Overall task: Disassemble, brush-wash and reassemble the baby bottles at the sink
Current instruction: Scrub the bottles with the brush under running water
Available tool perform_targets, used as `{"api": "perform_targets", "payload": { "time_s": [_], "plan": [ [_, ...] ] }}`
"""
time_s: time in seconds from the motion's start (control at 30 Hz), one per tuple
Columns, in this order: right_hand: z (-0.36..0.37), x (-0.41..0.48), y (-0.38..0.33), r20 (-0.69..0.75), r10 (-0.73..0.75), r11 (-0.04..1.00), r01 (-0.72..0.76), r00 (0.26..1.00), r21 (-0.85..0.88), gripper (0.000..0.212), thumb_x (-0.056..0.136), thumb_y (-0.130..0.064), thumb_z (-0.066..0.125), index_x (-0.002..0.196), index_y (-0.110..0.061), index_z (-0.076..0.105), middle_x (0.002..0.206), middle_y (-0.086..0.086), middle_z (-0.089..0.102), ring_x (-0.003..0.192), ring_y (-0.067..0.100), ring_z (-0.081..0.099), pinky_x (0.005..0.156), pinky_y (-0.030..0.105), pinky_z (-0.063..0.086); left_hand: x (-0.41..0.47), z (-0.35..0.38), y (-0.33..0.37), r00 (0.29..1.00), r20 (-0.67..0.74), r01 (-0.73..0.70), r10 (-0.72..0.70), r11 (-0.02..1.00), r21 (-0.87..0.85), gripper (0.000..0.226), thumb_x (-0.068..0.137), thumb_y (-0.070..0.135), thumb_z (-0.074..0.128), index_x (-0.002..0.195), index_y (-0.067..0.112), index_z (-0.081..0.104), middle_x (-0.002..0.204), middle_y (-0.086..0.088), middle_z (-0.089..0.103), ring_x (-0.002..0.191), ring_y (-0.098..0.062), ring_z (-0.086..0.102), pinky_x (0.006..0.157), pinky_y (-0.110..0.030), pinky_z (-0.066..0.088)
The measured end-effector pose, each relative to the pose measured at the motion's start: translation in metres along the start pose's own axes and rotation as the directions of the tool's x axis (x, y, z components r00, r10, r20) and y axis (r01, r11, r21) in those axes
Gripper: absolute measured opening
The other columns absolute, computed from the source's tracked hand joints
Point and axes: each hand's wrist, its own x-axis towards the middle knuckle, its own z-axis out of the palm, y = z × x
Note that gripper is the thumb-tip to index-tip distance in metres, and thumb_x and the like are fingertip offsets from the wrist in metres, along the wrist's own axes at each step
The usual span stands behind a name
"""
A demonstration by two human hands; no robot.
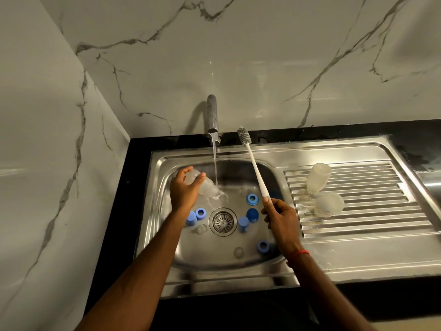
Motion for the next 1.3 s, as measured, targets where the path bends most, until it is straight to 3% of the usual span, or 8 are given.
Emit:
{"api": "perform_targets", "payload": {
  "time_s": [0.13,0.27,0.4,0.53,0.73,0.9,1.0,1.3],
  "plan": [
    [0.000,-0.009,-0.004,0.007,-0.027,1.000,0.027,1.000,0.012,0.018,0.096,-0.040,0.060,0.095,-0.024,0.069,0.075,0.000,0.070,0.061,0.002,0.061,0.053,0.013,0.049,-0.015,-0.010,0.018,0.971,0.057,-0.240,0.234,0.931,0.275,0.068,0.074,0.052,0.083,0.130,0.024,0.057,0.127,-0.001,0.057,0.109,-0.018,0.056,0.087,-0.034,0.052],
    [-0.004,-0.017,-0.003,-0.014,-0.045,0.999,0.046,0.999,0.028,0.018,0.095,-0.040,0.062,0.093,-0.024,0.070,0.074,0.002,0.069,0.059,0.002,0.058,0.051,0.013,0.047,-0.029,-0.016,0.039,0.876,0.139,-0.474,0.461,0.776,0.415,0.070,0.071,0.054,0.084,0.128,0.020,0.061,0.126,-0.002,0.056,0.105,-0.018,0.058,0.081,-0.028,0.049],
    [-0.009,-0.024,-0.002,-0.033,-0.036,0.999,0.037,0.999,0.034,0.021,0.096,-0.039,0.061,0.096,-0.020,0.070,0.076,0.002,0.070,0.063,0.005,0.060,0.052,0.013,0.047,-0.040,-0.015,0.048,0.828,0.260,-0.555,0.497,0.663,0.502,0.070,0.069,0.052,0.086,0.126,0.019,0.063,0.124,-0.002,0.057,0.104,-0.023,0.062,0.077,-0.028,0.049],
    [-0.016,-0.029,-0.004,-0.058,-0.031,0.997,0.034,0.998,0.065,0.019,0.096,-0.040,0.062,0.095,-0.023,0.071,0.074,-0.001,0.070,0.063,0.002,0.062,0.054,0.015,0.048,-0.051,-0.008,0.059,0.851,0.209,-0.524,0.482,0.756,0.393,0.069,0.068,0.049,0.088,0.125,0.018,0.065,0.125,-0.003,0.059,0.108,-0.020,0.058,0.080,-0.025,0.043],
    [-0.031,-0.030,-0.015,-0.098,-0.063,0.994,0.071,0.993,0.081,0.022,0.096,-0.041,0.063,0.093,-0.022,0.074,0.072,0.000,0.070,0.062,0.005,0.061,0.059,0.021,0.051,-0.067,0.025,0.074,0.771,0.382,-0.616,0.509,0.748,0.246,0.069,0.068,0.048,0.088,0.128,0.022,0.064,0.124,0.002,0.057,0.110,-0.016,0.056,0.089,-0.034,0.053],
    [-0.045,-0.030,-0.029,-0.110,-0.106,0.990,0.115,0.988,0.085,0.029,0.096,-0.044,0.062,0.098,-0.018,0.074,0.074,-0.005,0.070,0.064,0.002,0.064,0.058,0.016,0.048,-0.083,0.064,0.085,0.757,0.449,-0.564,0.474,0.821,0.085,0.066,0.071,0.041,0.088,0.129,0.028,0.060,0.124,0.005,0.057,0.108,-0.013,0.059,0.087,-0.032,0.057],
    [-0.057,-0.029,-0.035,-0.147,-0.145,0.984,0.158,0.978,0.079,0.028,0.095,-0.045,0.062,0.096,-0.019,0.074,0.073,-0.006,0.070,0.066,0.005,0.066,0.059,0.018,0.051,-0.100,0.084,0.092,0.689,0.537,-0.569,0.488,0.822,-0.017,0.064,0.073,0.039,0.087,0.129,0.027,0.059,0.122,0.007,0.057,0.107,-0.009,0.060,0.082,-0.020,0.056],
    [-0.106,-0.027,-0.047,-0.258,-0.184,0.979,0.200,0.948,0.036,0.020,0.096,-0.042,0.062,0.093,-0.025,0.072,0.074,-0.003,0.070,0.069,0.017,0.066,0.066,0.042,0.059,-0.139,0.137,0.104,0.639,0.572,-0.538,0.514,0.830,-0.145,0.064,0.071,0.022,0.089,0.126,0.024,0.058,0.120,0.010,0.060,0.107,-0.012,0.063,0.077,-0.010,0.054]
  ]
}}
